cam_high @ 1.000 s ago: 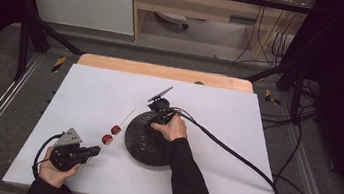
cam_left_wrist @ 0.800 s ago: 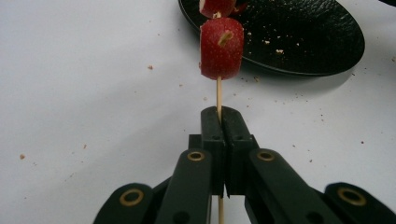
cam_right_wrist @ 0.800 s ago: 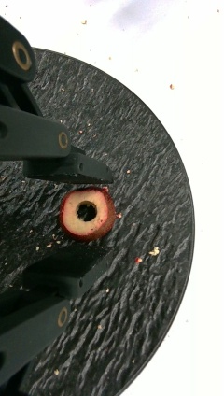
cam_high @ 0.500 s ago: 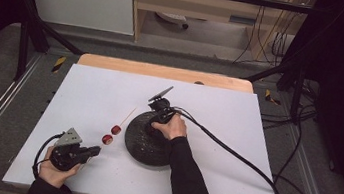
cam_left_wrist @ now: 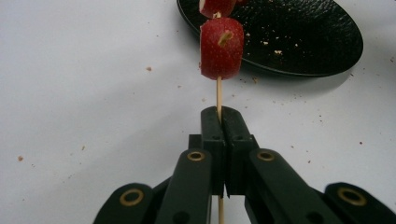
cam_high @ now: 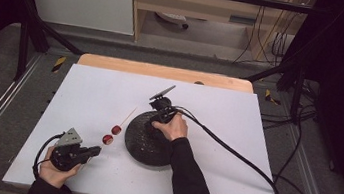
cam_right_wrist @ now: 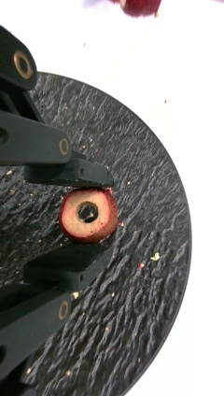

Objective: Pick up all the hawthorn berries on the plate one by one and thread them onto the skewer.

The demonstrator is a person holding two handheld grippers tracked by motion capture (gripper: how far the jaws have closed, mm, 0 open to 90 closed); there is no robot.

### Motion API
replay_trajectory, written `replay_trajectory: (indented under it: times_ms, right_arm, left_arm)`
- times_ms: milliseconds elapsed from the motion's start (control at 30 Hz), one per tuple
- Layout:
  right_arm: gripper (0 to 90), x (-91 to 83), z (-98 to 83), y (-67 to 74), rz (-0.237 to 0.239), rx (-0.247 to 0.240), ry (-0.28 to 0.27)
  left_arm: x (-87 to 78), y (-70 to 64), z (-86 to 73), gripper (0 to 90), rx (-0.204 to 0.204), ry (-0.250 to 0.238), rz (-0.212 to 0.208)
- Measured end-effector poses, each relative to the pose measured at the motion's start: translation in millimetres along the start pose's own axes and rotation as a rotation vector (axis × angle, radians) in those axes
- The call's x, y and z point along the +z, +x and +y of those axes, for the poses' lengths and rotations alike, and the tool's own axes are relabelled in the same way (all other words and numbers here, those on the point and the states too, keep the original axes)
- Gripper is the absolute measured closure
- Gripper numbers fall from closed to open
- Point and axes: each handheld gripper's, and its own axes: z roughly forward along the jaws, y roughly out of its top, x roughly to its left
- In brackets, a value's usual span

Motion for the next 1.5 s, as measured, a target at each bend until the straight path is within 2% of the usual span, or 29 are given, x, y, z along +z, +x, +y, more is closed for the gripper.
replay_trajectory:
  times_ms: [167,633,1033,1300,1500]
  right_arm:
    - [61.9,-8.1,-2.8,5.1,0.011,0.004,-0.023]
    - [62.0,-29.4,-25.5,6.5,0.071,0.049,-0.156]
    - [62.1,-31.7,-53.7,10.9,0.144,0.073,-0.275]
    - [62.2,-30.5,-71.9,7.5,0.174,0.12,-0.377]
    - [62.2,-33.7,-84.7,3.7,0.192,0.167,-0.478]
  left_arm:
    - [-0.3,-0.7,0.2,88.5,0.005,-0.001,-0.001]
    - [1.8,-5.1,0.9,88.5,0.014,0.001,-0.004]
    - [4.0,-9.1,1.2,88.5,0.016,0.004,-0.012]
    - [6.4,-13.4,1.6,88.6,0.021,0.003,-0.018]
    - [8.7,-16.9,2.0,88.6,0.024,0.005,-0.023]
